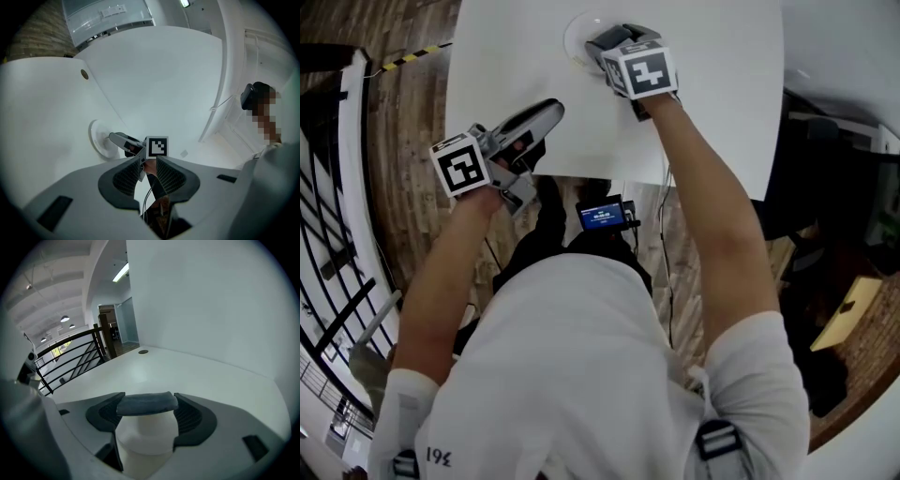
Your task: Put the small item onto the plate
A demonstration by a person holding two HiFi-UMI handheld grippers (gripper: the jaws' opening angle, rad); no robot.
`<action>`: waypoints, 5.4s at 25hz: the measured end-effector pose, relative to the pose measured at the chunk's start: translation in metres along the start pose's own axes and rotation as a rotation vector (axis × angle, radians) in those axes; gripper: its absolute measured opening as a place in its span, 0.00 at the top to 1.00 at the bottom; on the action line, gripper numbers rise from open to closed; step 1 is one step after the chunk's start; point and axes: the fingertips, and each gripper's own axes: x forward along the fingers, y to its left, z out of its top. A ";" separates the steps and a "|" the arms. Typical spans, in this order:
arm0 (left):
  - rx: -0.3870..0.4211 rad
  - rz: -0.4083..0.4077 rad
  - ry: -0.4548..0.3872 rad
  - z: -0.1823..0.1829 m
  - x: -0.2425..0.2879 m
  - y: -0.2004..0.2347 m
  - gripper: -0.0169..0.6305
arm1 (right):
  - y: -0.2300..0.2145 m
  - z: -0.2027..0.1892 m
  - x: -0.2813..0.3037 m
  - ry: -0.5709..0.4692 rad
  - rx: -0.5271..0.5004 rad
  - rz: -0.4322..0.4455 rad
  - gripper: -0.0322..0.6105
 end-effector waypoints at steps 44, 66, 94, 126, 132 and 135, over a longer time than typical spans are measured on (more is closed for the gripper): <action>-0.076 0.060 -0.011 -0.013 -0.013 0.010 0.82 | -0.015 -0.014 0.039 0.084 -0.089 -0.032 0.46; -0.073 0.027 -0.021 -0.014 -0.013 0.005 0.82 | -0.029 -0.009 0.006 0.040 -0.015 -0.109 0.46; 0.011 -0.147 -0.092 -0.013 -0.043 -0.095 0.82 | 0.020 0.007 -0.121 -0.106 0.080 -0.144 0.95; 0.067 -0.314 -0.122 -0.015 -0.094 -0.183 0.83 | 0.107 0.012 -0.268 -0.365 0.235 -0.050 0.95; 0.075 -0.361 -0.108 -0.019 -0.097 -0.203 0.83 | 0.118 0.019 -0.301 -0.444 0.337 -0.009 0.95; 0.082 -0.380 -0.107 -0.021 -0.101 -0.214 0.83 | 0.122 0.021 -0.315 -0.477 0.385 0.009 0.95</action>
